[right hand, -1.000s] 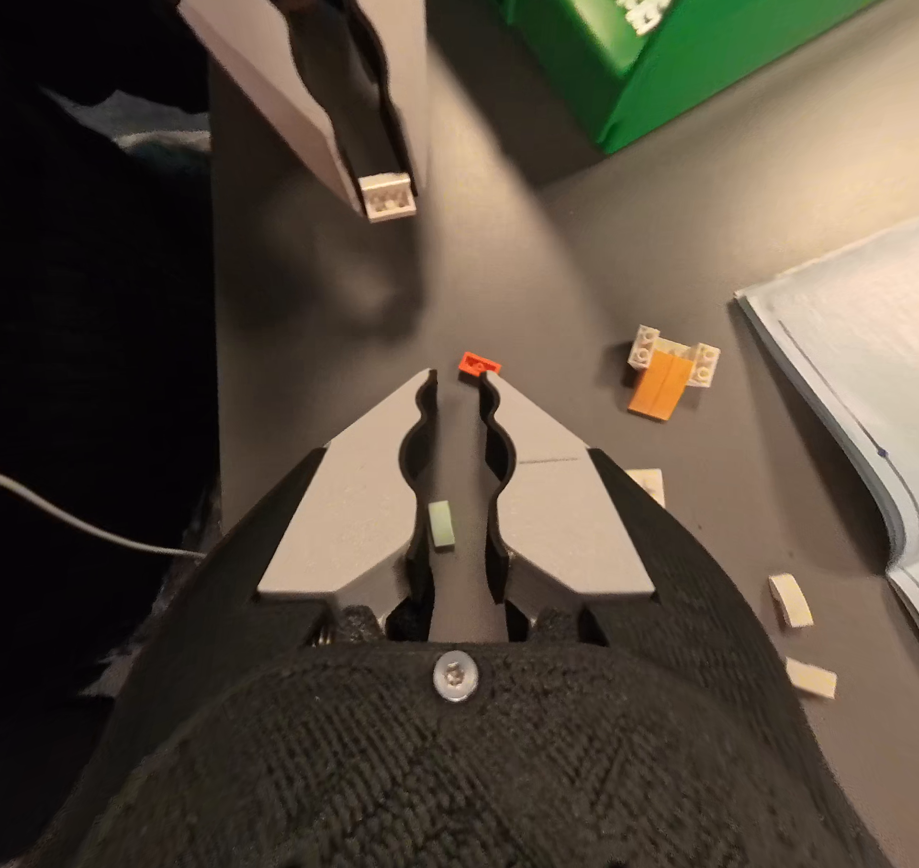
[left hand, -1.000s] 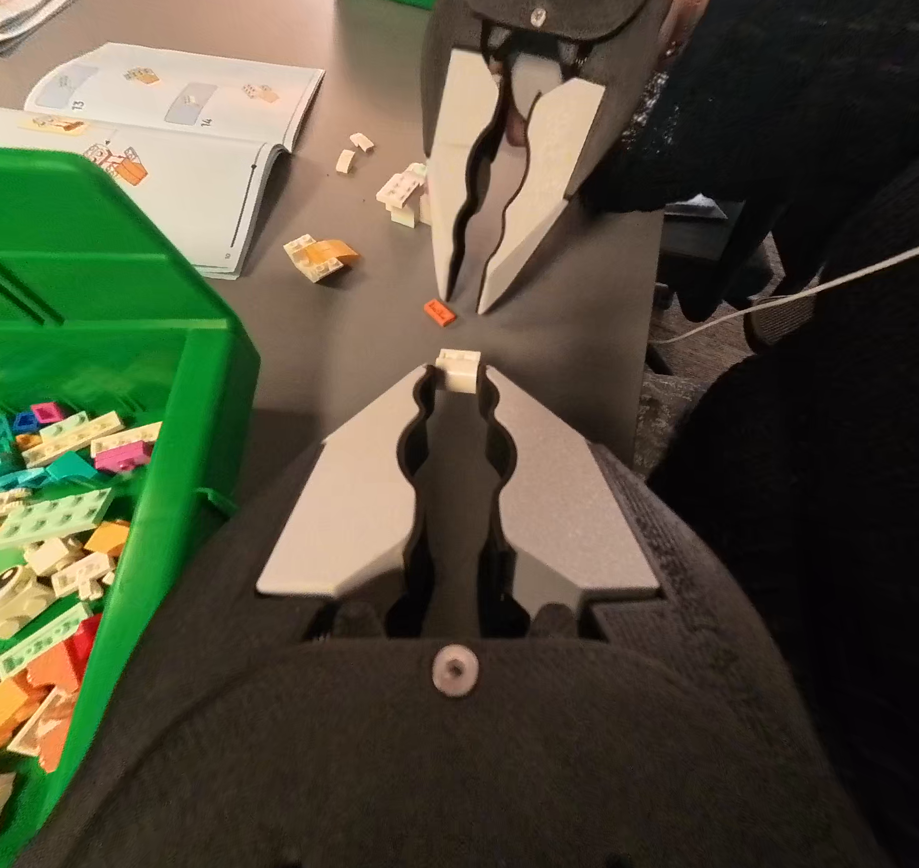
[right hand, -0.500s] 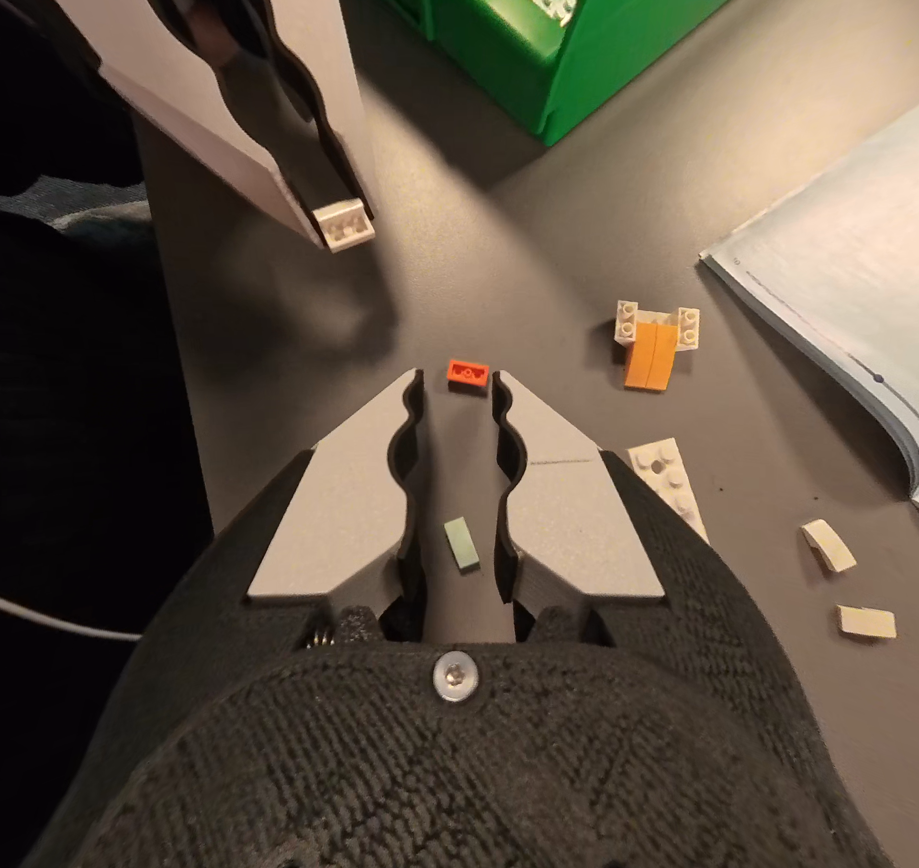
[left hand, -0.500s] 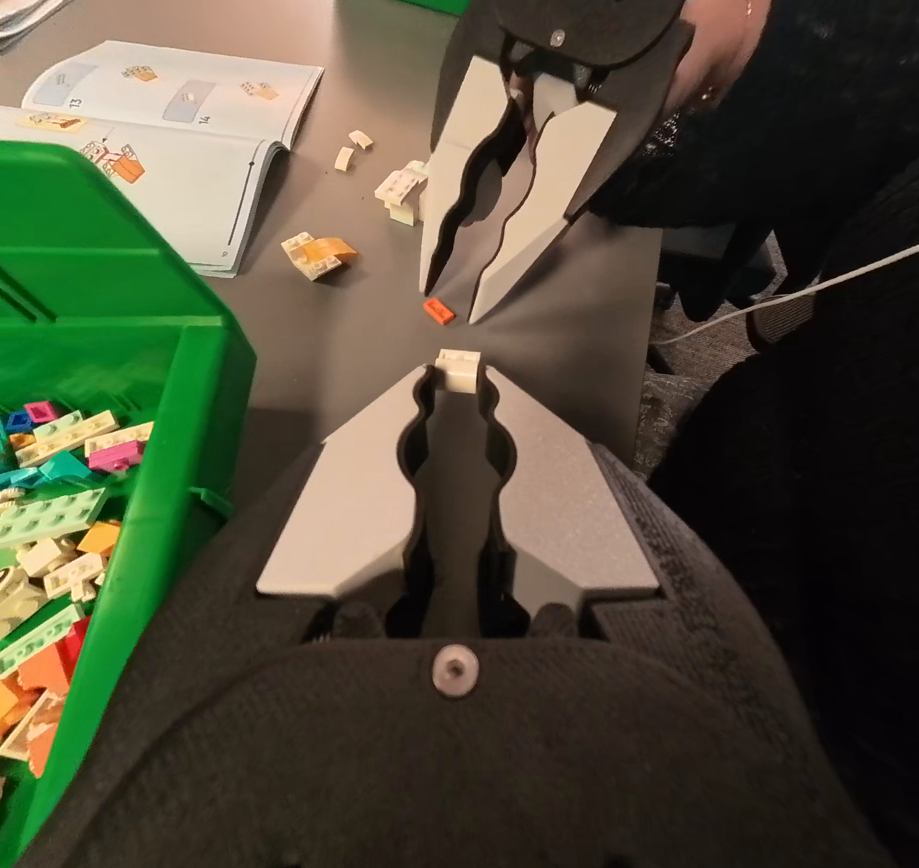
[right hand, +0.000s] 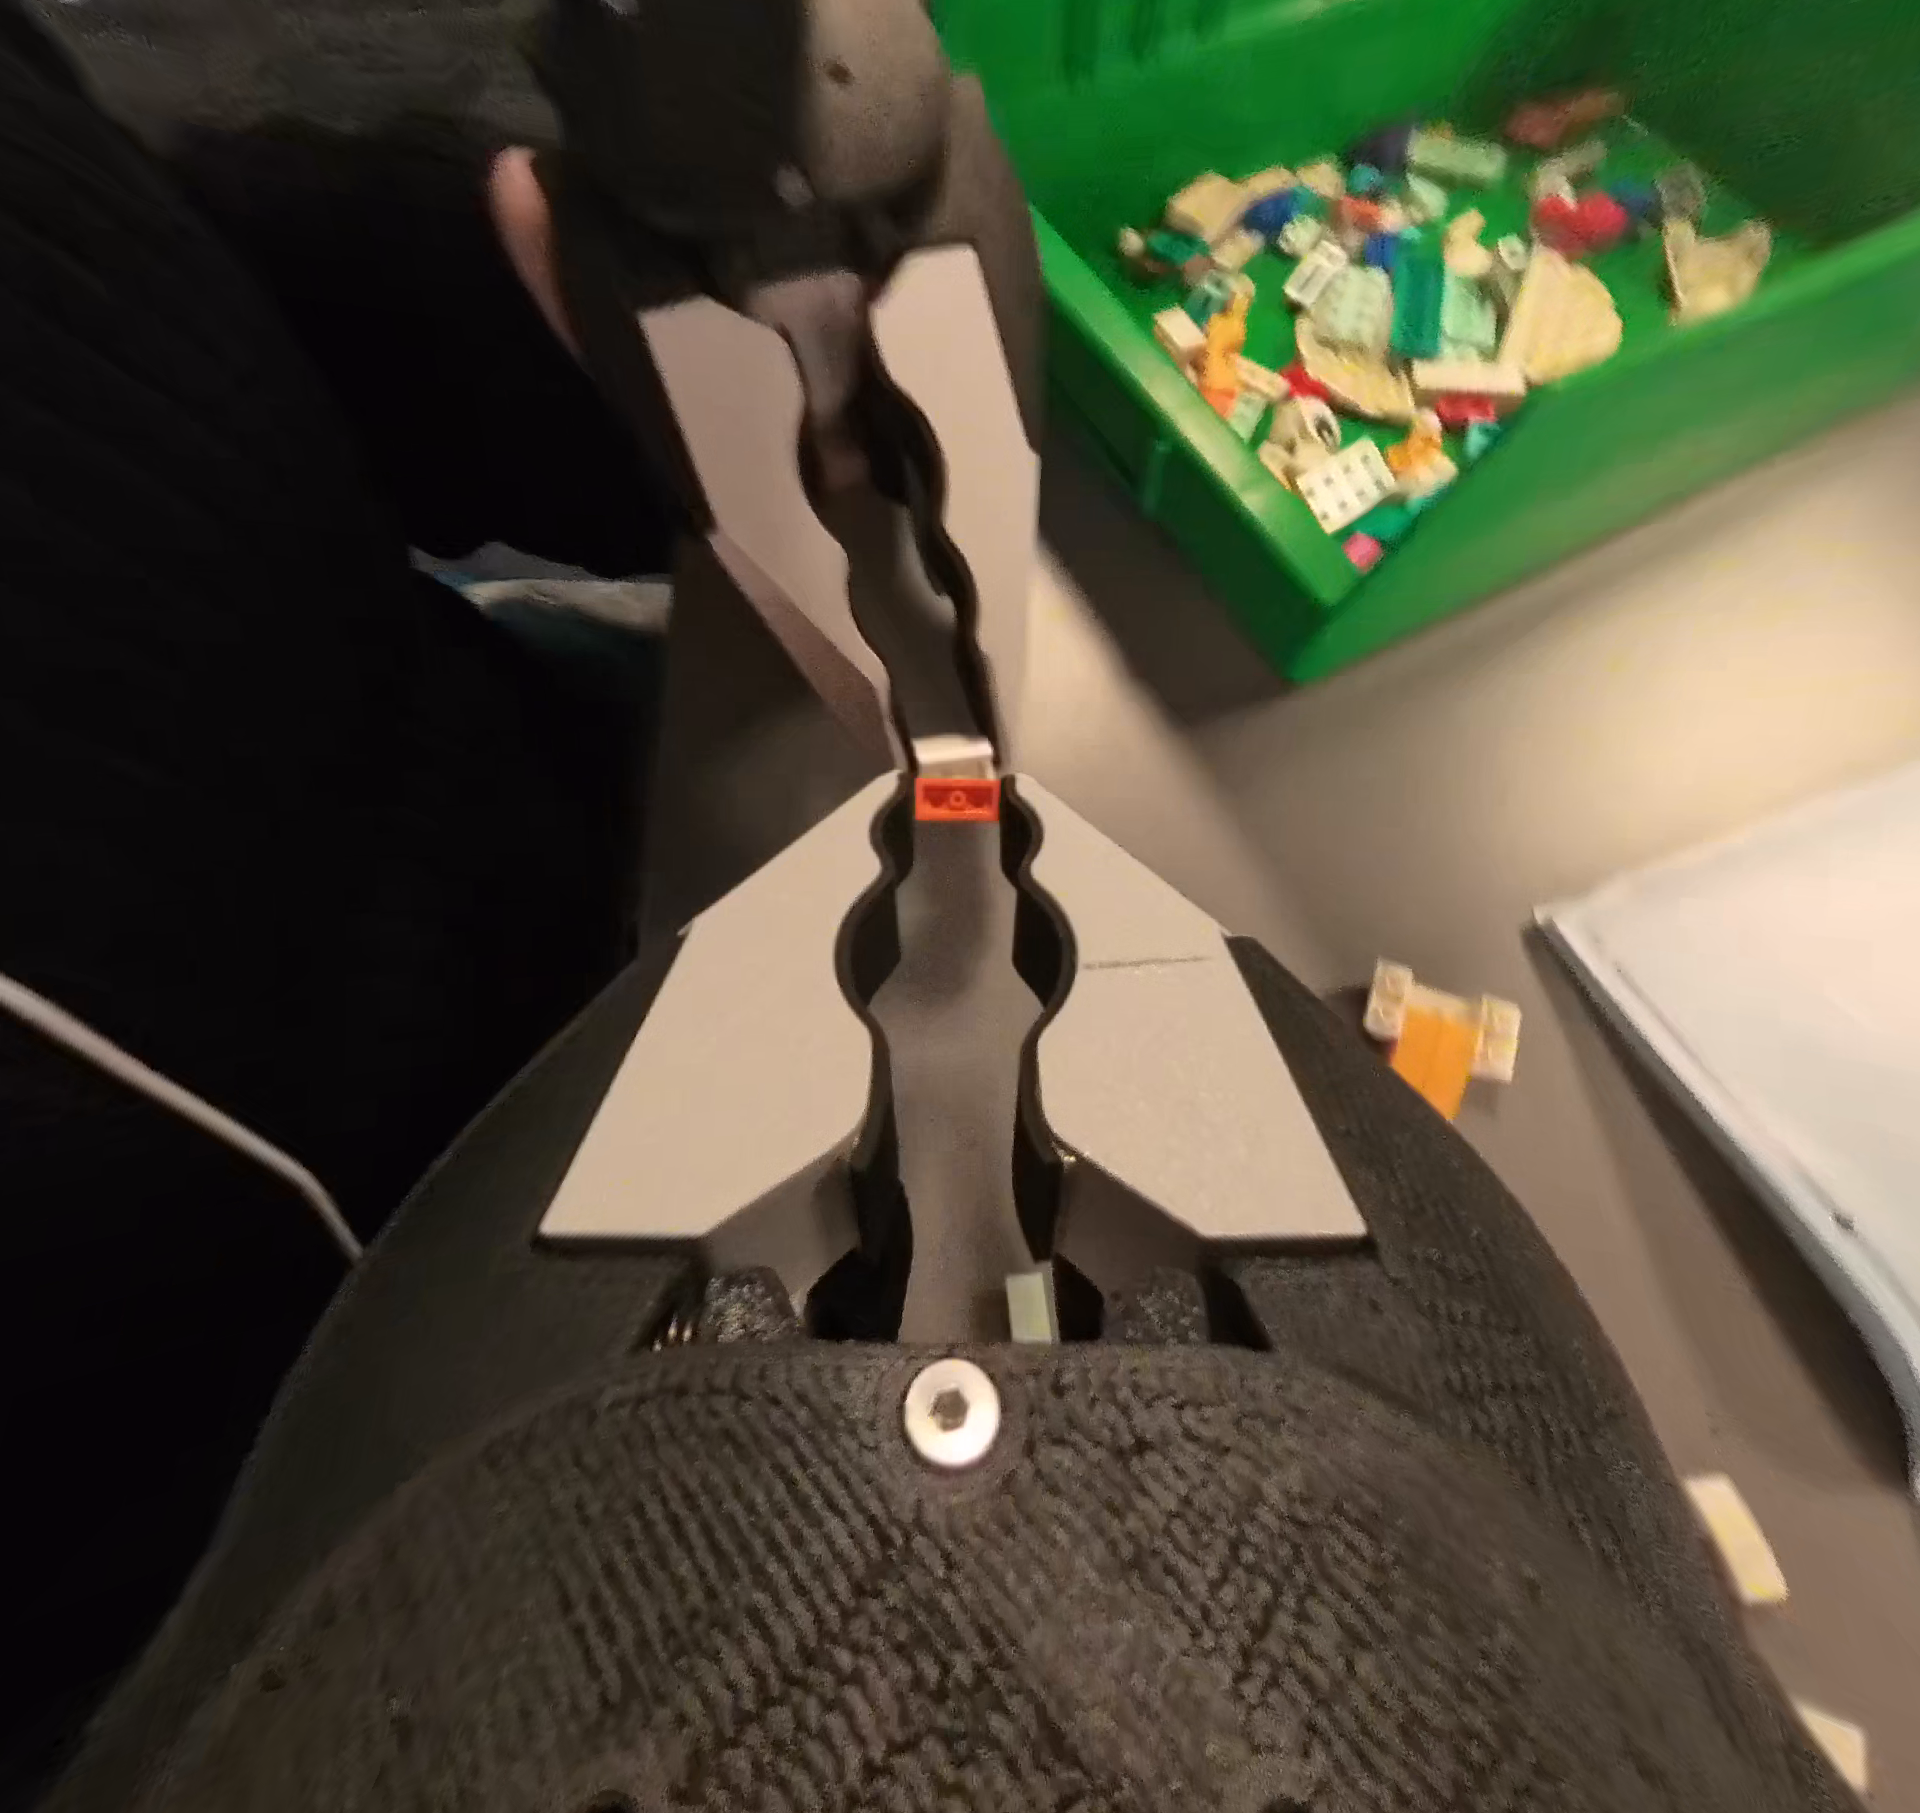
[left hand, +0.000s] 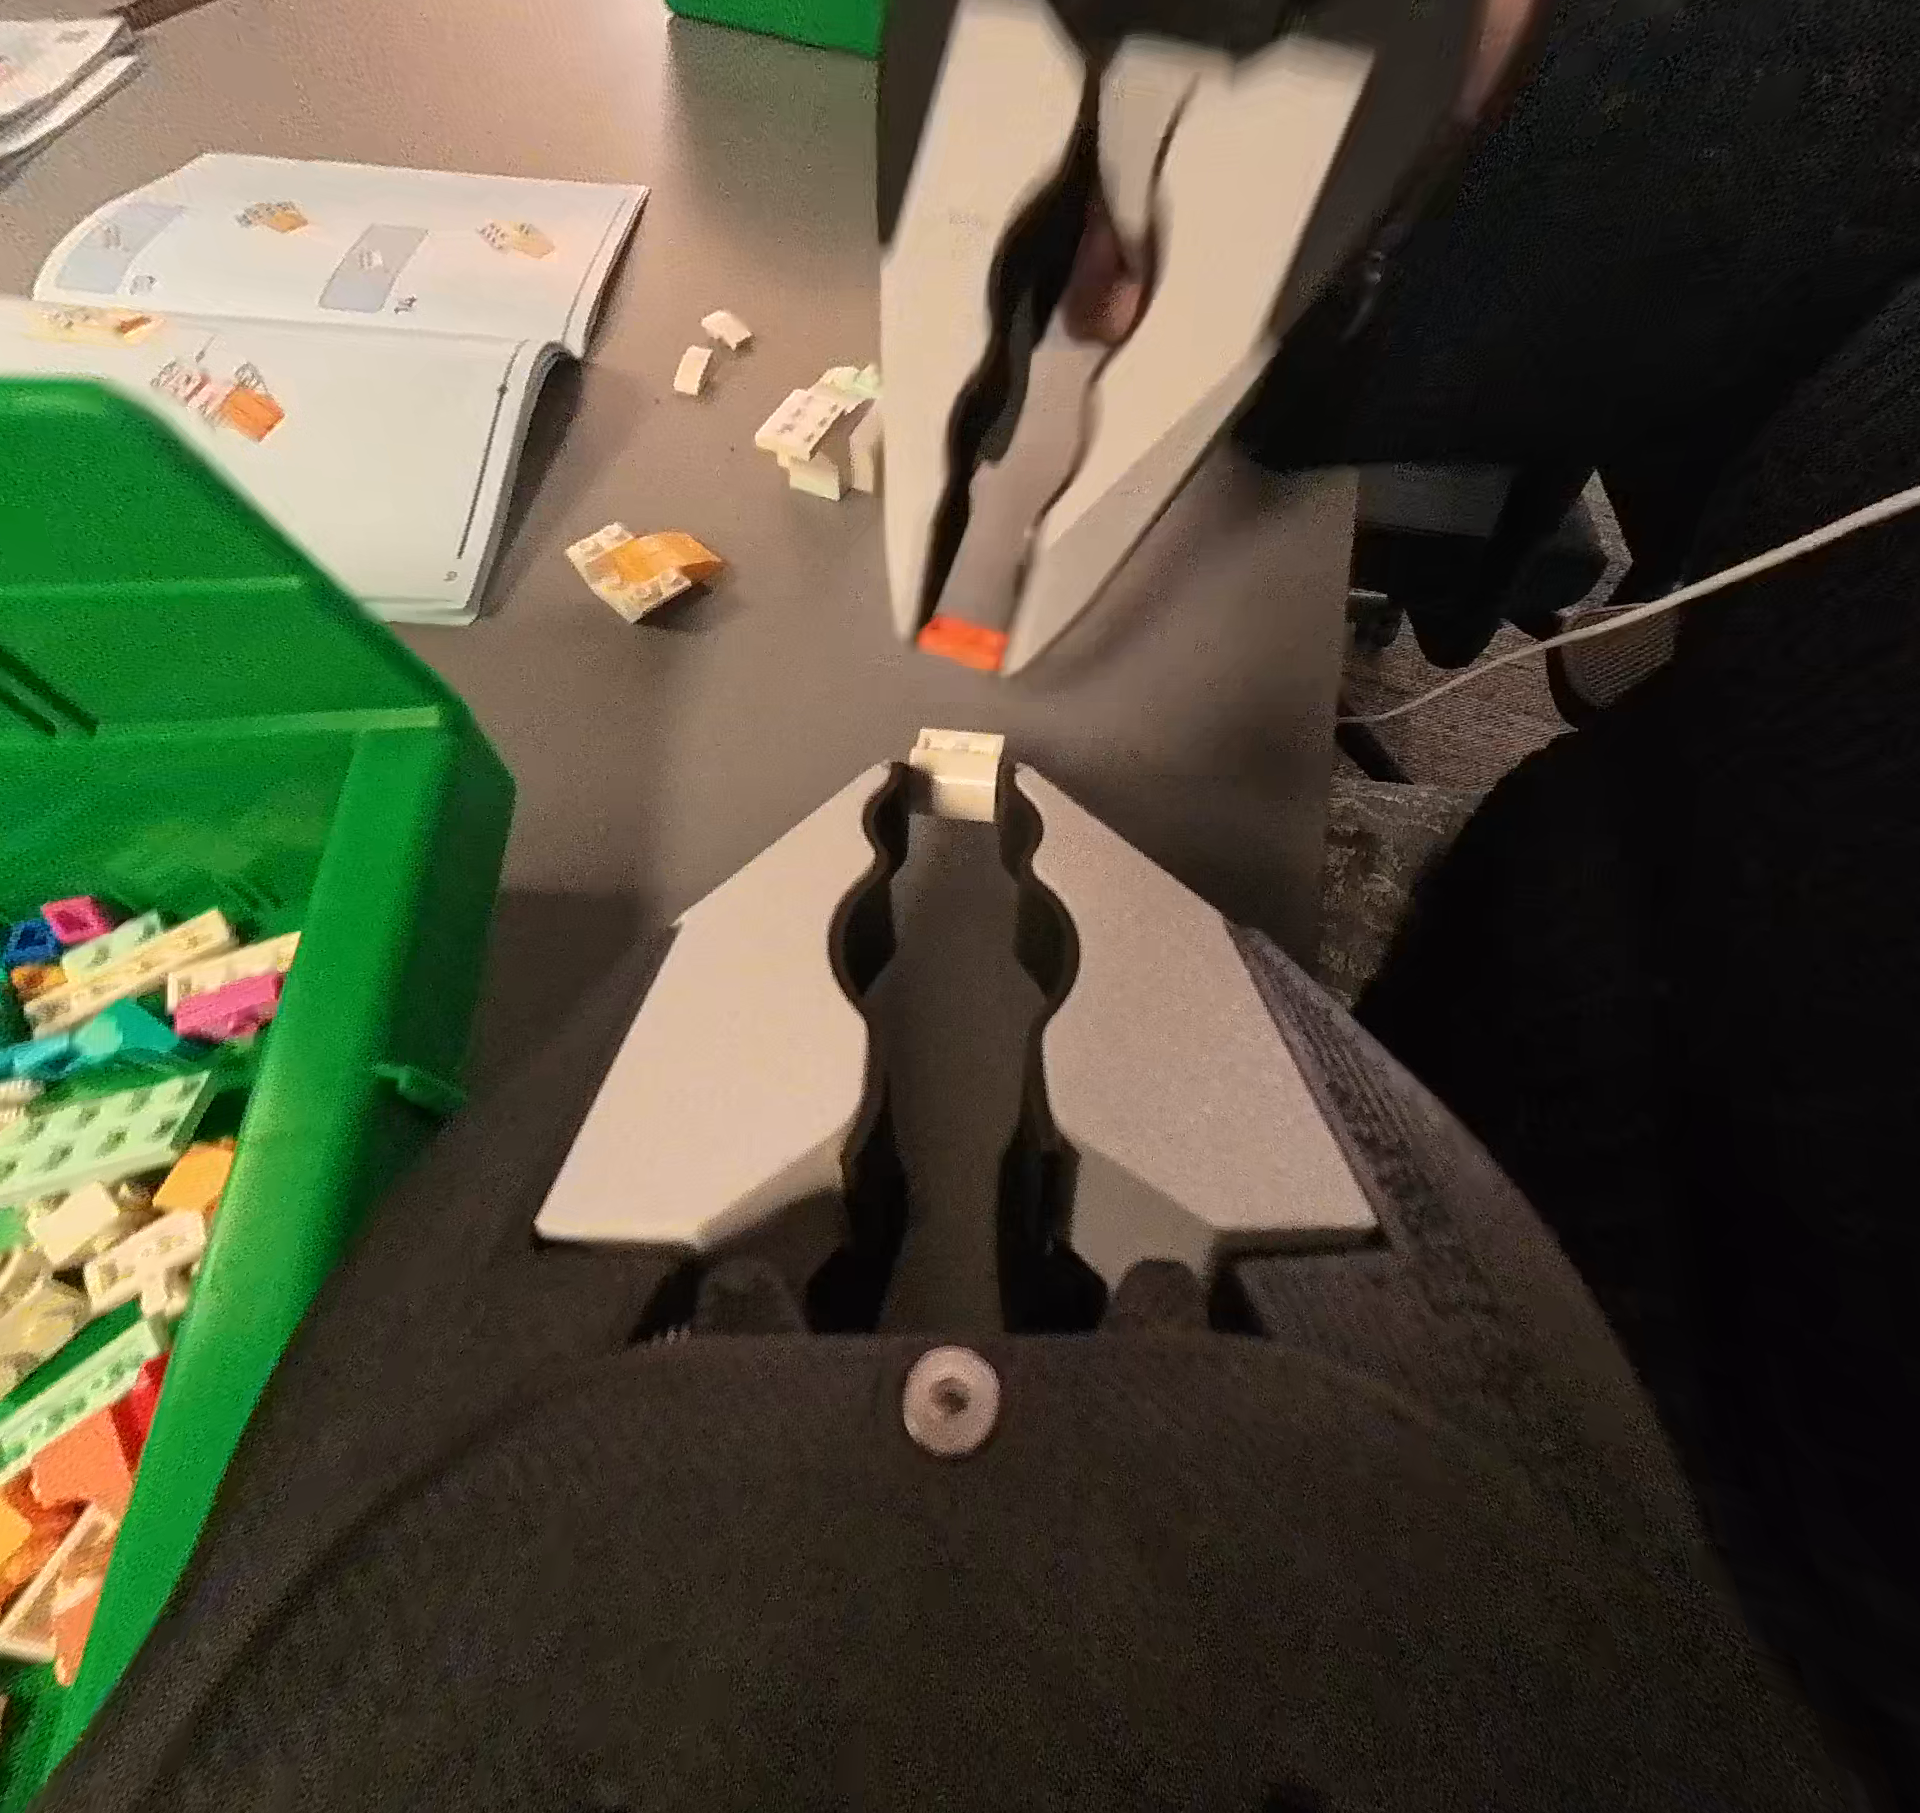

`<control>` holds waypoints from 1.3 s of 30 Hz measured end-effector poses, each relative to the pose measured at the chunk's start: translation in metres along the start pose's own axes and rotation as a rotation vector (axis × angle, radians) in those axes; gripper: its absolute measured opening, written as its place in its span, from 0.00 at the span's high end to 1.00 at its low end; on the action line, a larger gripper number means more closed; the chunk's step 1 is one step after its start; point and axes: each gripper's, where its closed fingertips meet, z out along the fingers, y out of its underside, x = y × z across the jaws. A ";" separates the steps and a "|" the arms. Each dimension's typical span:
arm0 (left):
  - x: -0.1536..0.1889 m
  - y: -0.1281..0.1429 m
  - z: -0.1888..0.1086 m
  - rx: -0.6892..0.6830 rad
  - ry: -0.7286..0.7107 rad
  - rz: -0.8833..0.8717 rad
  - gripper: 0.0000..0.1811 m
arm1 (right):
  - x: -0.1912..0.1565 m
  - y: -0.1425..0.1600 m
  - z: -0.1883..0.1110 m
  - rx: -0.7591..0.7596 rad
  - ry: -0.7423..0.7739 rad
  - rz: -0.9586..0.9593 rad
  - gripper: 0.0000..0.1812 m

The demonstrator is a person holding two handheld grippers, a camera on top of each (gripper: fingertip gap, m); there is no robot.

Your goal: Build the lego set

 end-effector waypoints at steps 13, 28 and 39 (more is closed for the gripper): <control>0.013 -0.011 0.003 0.066 0.018 0.084 0.91 | -0.011 -0.001 0.002 -0.129 -0.072 -0.097 0.92; 0.016 -0.018 0.001 0.108 0.027 0.106 0.91 | -0.013 -0.003 -0.003 -0.138 -0.101 -0.093 0.91; 0.012 -0.023 -0.001 0.141 0.025 0.059 0.91 | -0.011 -0.015 -0.010 -0.076 -0.059 -0.150 0.76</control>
